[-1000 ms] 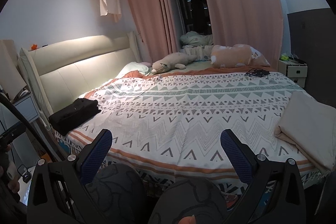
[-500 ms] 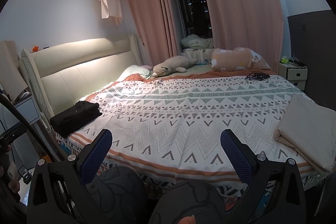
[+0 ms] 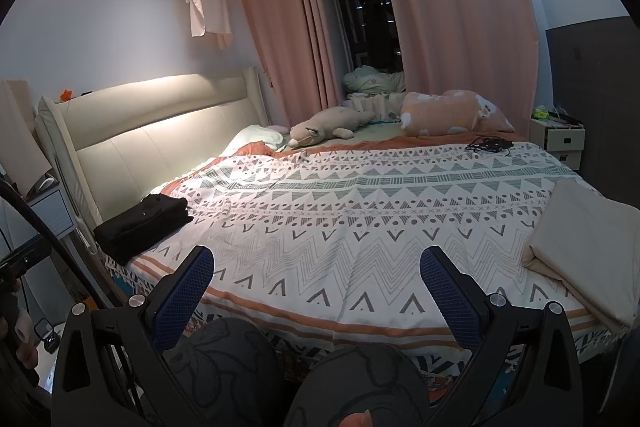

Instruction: Fold large clothes

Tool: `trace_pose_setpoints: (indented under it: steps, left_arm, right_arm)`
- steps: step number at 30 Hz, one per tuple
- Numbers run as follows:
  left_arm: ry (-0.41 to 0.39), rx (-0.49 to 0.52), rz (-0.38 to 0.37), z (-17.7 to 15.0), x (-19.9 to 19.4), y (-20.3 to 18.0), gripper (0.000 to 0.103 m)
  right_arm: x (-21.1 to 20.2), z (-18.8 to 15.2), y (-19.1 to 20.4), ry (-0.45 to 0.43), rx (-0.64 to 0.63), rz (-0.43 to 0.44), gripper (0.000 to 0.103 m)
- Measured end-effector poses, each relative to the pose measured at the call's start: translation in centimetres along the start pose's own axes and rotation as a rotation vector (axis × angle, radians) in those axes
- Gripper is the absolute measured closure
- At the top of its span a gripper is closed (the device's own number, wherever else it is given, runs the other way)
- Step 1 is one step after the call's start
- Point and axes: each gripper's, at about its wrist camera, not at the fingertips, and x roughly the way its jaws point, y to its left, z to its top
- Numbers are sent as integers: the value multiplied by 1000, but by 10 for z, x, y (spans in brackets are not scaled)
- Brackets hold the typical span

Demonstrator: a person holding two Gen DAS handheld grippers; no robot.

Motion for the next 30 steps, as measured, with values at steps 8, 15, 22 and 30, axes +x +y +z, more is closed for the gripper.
trace_pose_setpoints:
  steps: [8, 15, 22, 30]
  left_arm:
    - [0, -3, 1, 0, 0, 2, 0]
    - [0, -1, -1, 1, -1, 2, 0]
    - [-2, 9, -5, 0, -3, 0, 0]
    - [-7, 6, -5, 1, -5, -1, 0]
  right_arm:
    - [-2, 1, -1, -6, 6, -6, 0]
    - [-6, 0, 1, -13, 4, -12, 0]
    - [-10, -1, 4, -20, 4, -14, 0]
    - [-11, -3, 5, -23, -4, -22, 0]
